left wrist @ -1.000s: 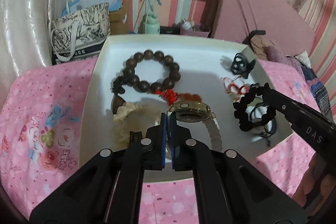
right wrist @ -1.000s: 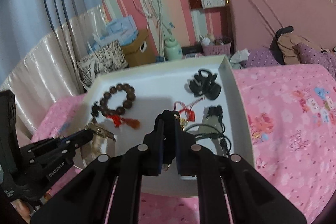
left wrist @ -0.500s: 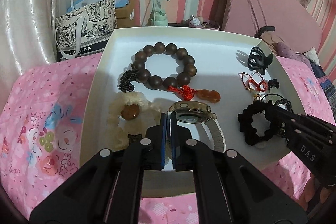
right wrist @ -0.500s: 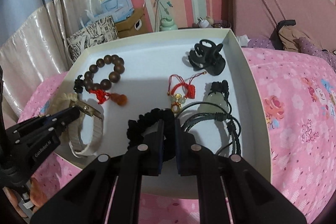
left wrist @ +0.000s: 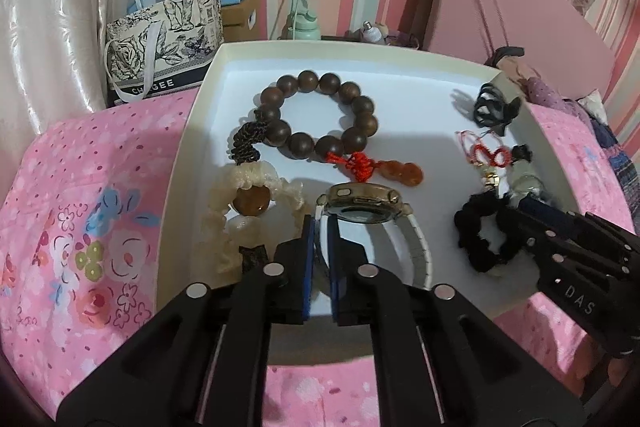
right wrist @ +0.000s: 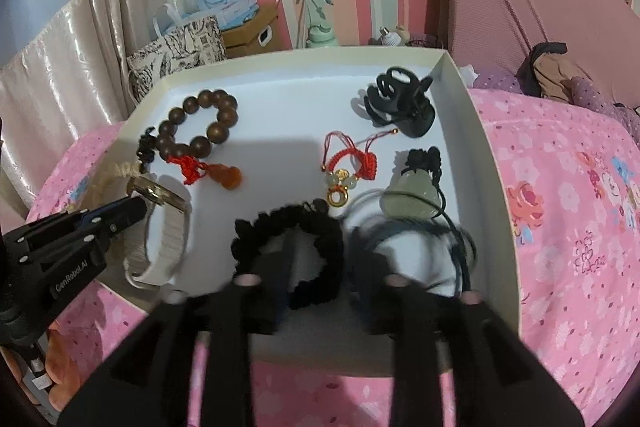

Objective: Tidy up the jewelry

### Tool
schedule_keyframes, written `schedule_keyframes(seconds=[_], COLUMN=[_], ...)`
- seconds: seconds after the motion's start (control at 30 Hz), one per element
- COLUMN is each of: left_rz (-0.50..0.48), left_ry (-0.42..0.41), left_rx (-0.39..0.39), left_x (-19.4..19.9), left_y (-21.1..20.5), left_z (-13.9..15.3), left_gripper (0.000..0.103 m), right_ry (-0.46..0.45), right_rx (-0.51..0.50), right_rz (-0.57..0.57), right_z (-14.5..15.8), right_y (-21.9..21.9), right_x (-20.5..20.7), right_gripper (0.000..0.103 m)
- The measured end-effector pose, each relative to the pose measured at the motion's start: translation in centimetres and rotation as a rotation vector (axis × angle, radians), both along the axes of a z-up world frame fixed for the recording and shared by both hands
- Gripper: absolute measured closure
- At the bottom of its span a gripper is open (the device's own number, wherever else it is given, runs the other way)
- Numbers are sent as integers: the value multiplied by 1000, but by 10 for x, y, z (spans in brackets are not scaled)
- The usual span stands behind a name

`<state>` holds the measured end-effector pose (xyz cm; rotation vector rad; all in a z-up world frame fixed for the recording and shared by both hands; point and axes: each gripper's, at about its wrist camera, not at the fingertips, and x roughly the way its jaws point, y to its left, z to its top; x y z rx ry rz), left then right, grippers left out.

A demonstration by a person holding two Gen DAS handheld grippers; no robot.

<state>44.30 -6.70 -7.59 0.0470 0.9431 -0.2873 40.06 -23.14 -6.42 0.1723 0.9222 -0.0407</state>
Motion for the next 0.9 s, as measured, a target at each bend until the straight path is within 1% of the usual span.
schedule_keyframes(seconds=[0.1, 0.13, 0.17, 0.2, 0.23, 0.27, 0.3, 0.33, 0.37, 0.4, 0.47, 0.53, 0.57, 0.6, 0.67, 0.8, 0.9], left_rz=[-3, -2, 1, 6, 16, 27, 41, 61, 77, 85, 96, 107, 116, 130, 148, 132, 110], left_ry=[-27, -37, -54, -73, -99, -119, -145, -181, -210, -230, -274, -304, -321, -334, -350, -374, -369], left_rx=[-15, -18, -21, -21, -18, -14, -9, -8, -9, -9, -1, 13, 16, 16, 18, 27, -1], left_x=[-9, -12, -18, -24, -31, -36, -44, -56, -66, -74, -98, -120, -134, -148, -170, -219, -250], left_y=[2, 4, 6, 10, 14, 16, 21, 26, 31, 35, 43, 51, 57, 62, 70, 78, 80], left_z=[16, 22, 32, 42, 53, 61, 71, 84, 94, 101, 115, 124, 128, 131, 133, 133, 130], left_gripper=[80, 78, 73, 62, 55, 41, 26, 20, 12, 7, 3, 3, 3, 3, 3, 3, 3], right_ry=[-29, -52, -74, -89, -113, -124, -143, -152, -166, -177, -200, -214, -225, -240, -261, -261, -272], right_rx=[21, 21, 20, 20, 17, 13, 1, -7, -23, -35, -56, -65, -68, -72, -80, -56, -47], right_rz=[12, 6, 2, 2, 4, 2, -3, -6, -6, -3, 1, -1, -8, -17, -39, -43, -69], right_z=[17, 27, 36, 42, 53, 60, 69, 74, 82, 88, 98, 103, 105, 107, 111, 112, 111], right_y=[-4, -6, -8, -8, -9, -9, -7, -7, -4, -1, 4, 7, 10, 13, 16, 23, 27], right_x=[-6, -12, -17, -21, -29, -34, -43, -48, -58, -68, -90, -110, -125, -139, -164, -205, -231], right_gripper=[60, 53, 46, 44, 40, 33, 30, 26, 22, 21, 20, 19, 12, 10, 9, 8, 8])
